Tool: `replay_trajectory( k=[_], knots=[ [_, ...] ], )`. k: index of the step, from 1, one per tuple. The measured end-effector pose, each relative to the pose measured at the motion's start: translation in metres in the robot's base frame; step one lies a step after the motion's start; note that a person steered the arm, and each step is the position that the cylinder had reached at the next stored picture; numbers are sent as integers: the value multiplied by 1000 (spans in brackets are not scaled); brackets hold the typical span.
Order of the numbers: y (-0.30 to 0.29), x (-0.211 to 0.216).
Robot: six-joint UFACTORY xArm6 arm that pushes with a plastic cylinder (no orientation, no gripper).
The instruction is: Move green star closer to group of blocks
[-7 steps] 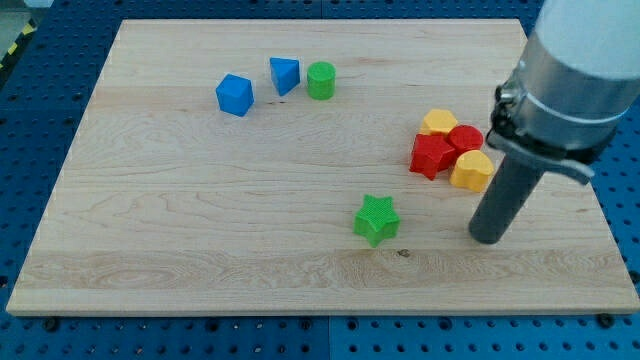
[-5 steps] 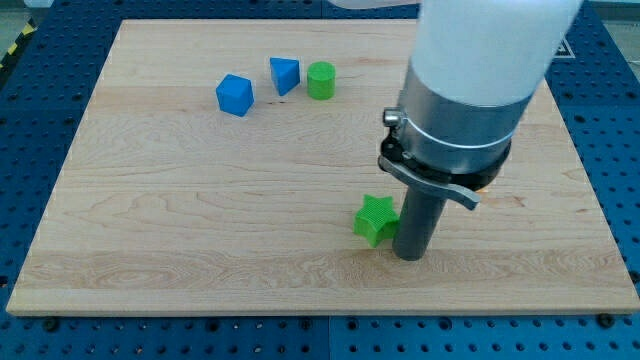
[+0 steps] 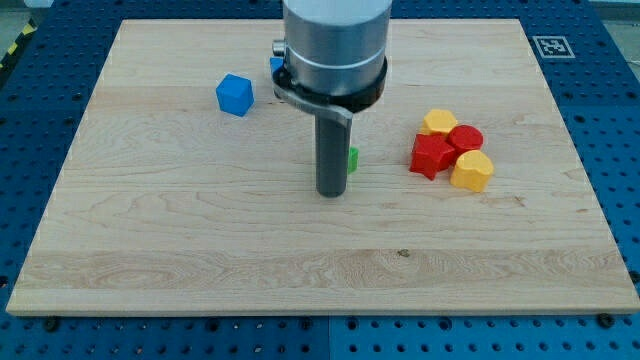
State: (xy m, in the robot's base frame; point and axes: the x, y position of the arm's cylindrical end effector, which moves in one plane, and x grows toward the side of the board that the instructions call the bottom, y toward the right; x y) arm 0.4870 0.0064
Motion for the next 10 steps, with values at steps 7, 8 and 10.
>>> replay_trajectory(
  k=[7,8,10],
  knots=[
    [-12,-78],
    [-12,-78],
    [40,-41]
  ],
)
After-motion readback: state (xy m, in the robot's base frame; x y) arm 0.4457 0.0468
